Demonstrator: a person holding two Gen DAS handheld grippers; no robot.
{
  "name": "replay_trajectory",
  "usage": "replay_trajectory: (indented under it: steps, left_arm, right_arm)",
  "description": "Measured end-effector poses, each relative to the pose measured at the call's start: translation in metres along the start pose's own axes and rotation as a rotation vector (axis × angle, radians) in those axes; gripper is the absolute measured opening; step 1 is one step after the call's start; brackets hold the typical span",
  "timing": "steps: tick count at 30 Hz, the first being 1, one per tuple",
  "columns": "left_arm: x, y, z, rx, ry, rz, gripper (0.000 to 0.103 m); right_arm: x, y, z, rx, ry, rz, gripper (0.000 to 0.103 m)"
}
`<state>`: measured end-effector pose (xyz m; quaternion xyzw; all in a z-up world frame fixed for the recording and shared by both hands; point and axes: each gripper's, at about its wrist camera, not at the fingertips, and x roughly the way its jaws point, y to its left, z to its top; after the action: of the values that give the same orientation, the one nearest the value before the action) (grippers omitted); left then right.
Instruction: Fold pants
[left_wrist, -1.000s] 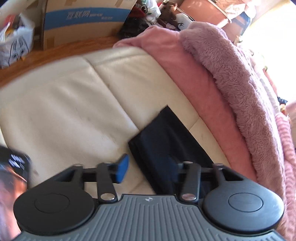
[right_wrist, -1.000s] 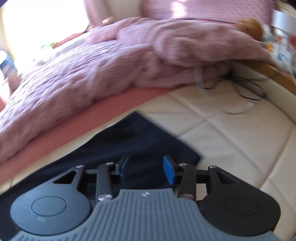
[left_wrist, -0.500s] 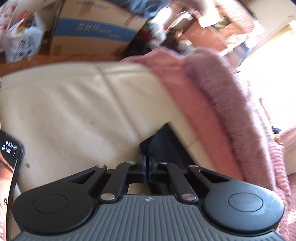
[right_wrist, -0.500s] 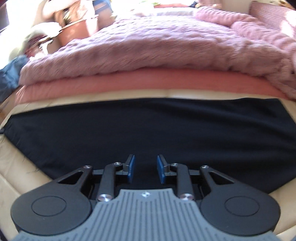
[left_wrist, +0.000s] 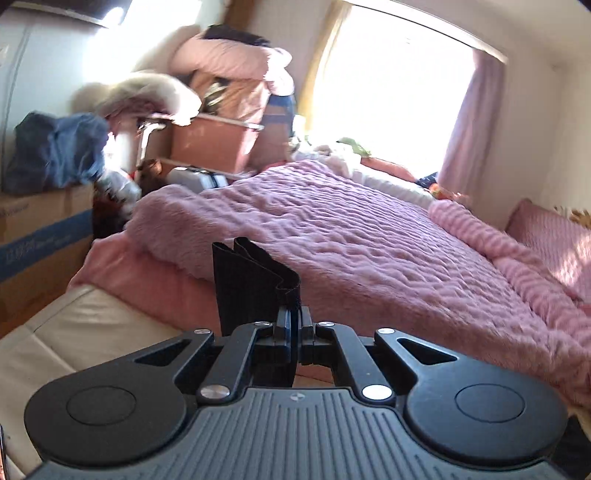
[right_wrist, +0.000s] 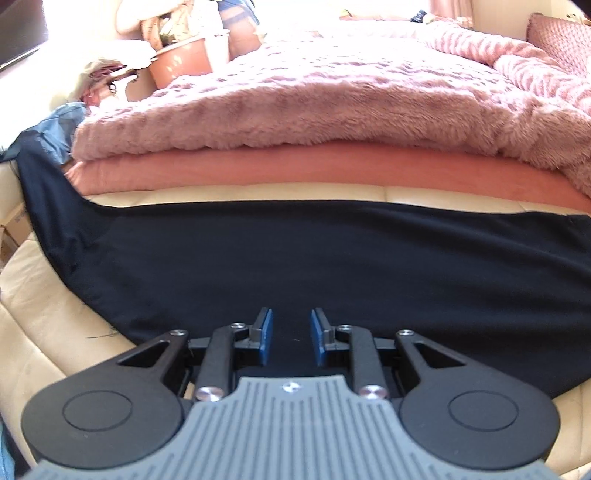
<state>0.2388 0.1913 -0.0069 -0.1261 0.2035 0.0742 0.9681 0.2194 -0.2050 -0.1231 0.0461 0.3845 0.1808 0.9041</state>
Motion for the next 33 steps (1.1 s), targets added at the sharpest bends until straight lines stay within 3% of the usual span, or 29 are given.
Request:
replay_trajectory:
  steps: [4, 7, 11, 14, 18, 25, 26, 30, 33]
  left_arm:
    - [0.005, -0.082, -0.035, 0.179, 0.041, -0.079, 0.002]
    - [0.014, -0.131, -0.088, 0.319, 0.138, -0.139, 0.002]
    - [0.023, -0.167, -0.173, 0.474, 0.329, -0.213, 0.002]
    - [0.024, -0.173, -0.214, 0.540, 0.429, -0.214, 0.002]
    - [0.029, -0.157, -0.215, 0.488, 0.505, -0.247, 0.002]
    - [0.050, -0.118, -0.188, 0.148, 0.667, -0.385, 0.017]
    - [0.050, -0.111, -0.184, 0.100, 0.670, -0.397, 0.018]
    - [0.036, -0.090, -0.164, -0.012, 0.606, -0.393, 0.023]
    - [0.034, -0.076, -0.150, -0.071, 0.563, -0.345, 0.023]
  right_arm:
    - [-0.007, 0.007, -0.001, -0.006, -0.011, 0.027, 0.019]
    - [-0.014, 0.006, -0.004, 0.010, -0.014, 0.035, 0.019]
    - [-0.019, 0.004, -0.012, 0.033, 0.007, 0.033, 0.019]
    - [-0.024, 0.003, -0.020, 0.047, 0.022, 0.038, 0.020]
    - [-0.026, 0.004, -0.031, 0.051, 0.048, 0.050, 0.020]
    - [-0.025, 0.013, -0.035, 0.068, 0.063, 0.075, 0.020]
    - [-0.025, 0.014, -0.035, 0.072, 0.064, 0.079, 0.022]
    - [-0.024, 0.015, -0.029, 0.127, 0.054, 0.083, 0.046]
    - [-0.018, 0.013, -0.024, 0.206, 0.055, 0.120, 0.050]
